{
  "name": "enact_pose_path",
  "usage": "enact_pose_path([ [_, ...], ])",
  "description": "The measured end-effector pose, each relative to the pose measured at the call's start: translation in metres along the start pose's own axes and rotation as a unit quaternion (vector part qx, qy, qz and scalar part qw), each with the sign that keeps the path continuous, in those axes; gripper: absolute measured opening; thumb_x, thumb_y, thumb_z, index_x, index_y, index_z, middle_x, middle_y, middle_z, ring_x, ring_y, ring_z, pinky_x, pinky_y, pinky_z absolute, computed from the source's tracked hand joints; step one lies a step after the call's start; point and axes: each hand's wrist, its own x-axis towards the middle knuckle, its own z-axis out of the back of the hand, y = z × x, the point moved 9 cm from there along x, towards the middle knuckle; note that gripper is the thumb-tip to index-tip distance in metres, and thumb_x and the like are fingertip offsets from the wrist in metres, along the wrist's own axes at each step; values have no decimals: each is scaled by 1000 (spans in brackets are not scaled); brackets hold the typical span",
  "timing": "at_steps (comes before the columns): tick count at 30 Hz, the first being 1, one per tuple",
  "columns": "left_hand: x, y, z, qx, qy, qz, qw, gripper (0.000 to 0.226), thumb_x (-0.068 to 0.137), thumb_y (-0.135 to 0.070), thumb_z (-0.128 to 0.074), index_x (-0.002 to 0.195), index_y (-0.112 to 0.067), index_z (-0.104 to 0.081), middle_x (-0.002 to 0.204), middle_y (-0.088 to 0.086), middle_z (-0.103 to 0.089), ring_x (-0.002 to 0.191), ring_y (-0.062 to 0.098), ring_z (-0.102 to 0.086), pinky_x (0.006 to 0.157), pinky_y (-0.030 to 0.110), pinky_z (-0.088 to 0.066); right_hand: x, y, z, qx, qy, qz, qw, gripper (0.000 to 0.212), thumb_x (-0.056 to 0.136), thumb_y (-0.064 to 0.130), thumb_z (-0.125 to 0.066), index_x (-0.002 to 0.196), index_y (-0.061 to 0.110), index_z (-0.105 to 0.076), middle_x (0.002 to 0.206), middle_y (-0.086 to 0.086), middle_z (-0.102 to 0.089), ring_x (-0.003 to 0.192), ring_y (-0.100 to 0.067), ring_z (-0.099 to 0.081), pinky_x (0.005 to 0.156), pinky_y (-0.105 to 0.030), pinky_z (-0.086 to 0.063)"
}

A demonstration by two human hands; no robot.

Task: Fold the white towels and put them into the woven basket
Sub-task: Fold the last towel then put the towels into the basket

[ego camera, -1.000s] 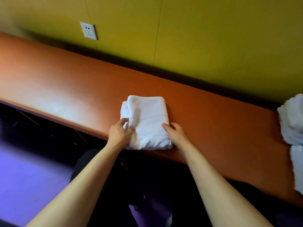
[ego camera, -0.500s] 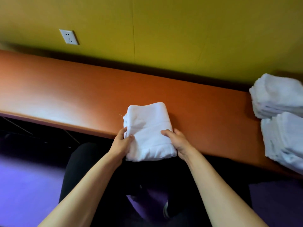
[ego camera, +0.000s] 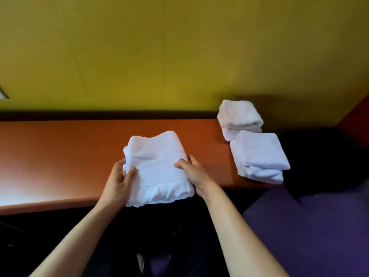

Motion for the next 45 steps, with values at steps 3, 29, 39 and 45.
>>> enact_pose_path([
  [3,1,-26,-26,-7,32,-25,999,38,103,-27,-52,140,-23,-44,106,4,-68,91,19,-70,66,29,-54,-2,13,28,28,-1,13,1000,50,69,34,-78,114,18,-64,110,-5,-73,97,-18,-71,84,-35,-59],
  [29,115,-168,-342,119,407,-102,900,44,98,-38,-58,140,-45,-47,125,-13,-68,117,11,-64,96,49,-53,29,29,321,198,-337,-4,921,23,90,21,-66,113,26,-68,110,4,-75,101,-14,-71,85,-38,-56],
  [39,153,-202,-472,364,486,-95,789,44,98,-42,-58,138,-49,-43,121,-13,-60,107,11,-59,93,31,-48,-13,2,367,263,-427,-101,859,18,90,13,-68,107,20,-66,103,5,-77,101,-18,-72,72,-36,-58],
  [45,104,-186,-452,299,390,-10,871,64,86,-43,-55,145,-45,-30,99,-10,-60,88,9,-60,69,25,-45,-13,27,413,190,-446,-50,873,34,93,25,-69,125,24,-58,99,16,-76,97,-6,-72,78,-24,-55],
])
